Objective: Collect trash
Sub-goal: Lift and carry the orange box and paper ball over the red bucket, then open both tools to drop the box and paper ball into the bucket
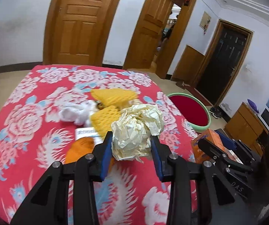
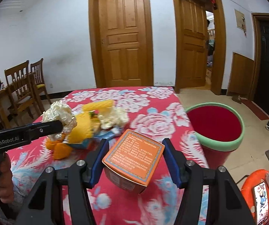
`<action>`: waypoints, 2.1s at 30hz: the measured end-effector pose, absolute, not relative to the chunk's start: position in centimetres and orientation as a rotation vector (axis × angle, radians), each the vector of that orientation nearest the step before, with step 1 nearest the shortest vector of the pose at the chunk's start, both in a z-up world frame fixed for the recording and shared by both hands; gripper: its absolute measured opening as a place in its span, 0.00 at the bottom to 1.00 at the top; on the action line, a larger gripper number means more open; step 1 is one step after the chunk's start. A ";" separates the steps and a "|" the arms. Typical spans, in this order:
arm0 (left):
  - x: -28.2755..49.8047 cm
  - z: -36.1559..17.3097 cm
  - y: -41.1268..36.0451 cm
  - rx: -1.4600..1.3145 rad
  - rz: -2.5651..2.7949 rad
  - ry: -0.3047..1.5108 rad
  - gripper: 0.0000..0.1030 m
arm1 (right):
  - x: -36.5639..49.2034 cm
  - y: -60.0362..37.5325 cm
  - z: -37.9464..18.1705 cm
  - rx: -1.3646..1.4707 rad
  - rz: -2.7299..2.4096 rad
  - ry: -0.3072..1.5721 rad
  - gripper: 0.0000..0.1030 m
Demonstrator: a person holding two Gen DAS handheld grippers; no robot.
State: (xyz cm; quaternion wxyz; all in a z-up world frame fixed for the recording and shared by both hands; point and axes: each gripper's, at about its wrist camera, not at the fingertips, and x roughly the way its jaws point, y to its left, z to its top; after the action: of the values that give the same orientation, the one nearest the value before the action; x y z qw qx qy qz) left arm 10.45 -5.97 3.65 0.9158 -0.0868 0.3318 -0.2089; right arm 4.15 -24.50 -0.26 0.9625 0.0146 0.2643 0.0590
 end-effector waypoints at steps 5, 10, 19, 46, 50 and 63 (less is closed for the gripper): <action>11.7 3.9 -9.1 -0.141 -0.463 0.697 0.38 | 4.8 -27.2 -0.2 0.030 0.080 0.531 0.60; 13.2 3.8 -12.2 -0.113 -0.488 0.711 0.38 | 5.7 -30.3 -0.2 0.027 0.060 0.524 0.60; 15.7 3.5 -18.2 -0.057 -0.528 0.730 0.38 | 7.8 -34.2 -0.2 0.008 0.065 0.500 0.60; 26.4 -0.1 -34.0 0.025 -0.575 0.816 0.38 | 15.8 -43.6 -4.4 -0.070 0.097 0.449 0.60; 26.8 -0.2 -34.3 0.012 -0.571 0.824 0.38 | 15.9 -44.1 -4.3 -0.013 0.105 0.446 0.60; 28.9 -0.7 -36.2 0.063 -0.539 0.881 0.53 | 17.9 -46.1 -5.0 0.066 0.000 0.496 0.60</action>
State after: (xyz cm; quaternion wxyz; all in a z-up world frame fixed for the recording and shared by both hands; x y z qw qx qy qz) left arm 28.90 -36.16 -0.70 0.8692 0.0303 0.4210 -0.2575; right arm 17.85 -46.06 -4.98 0.9688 0.0324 0.2456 -0.0001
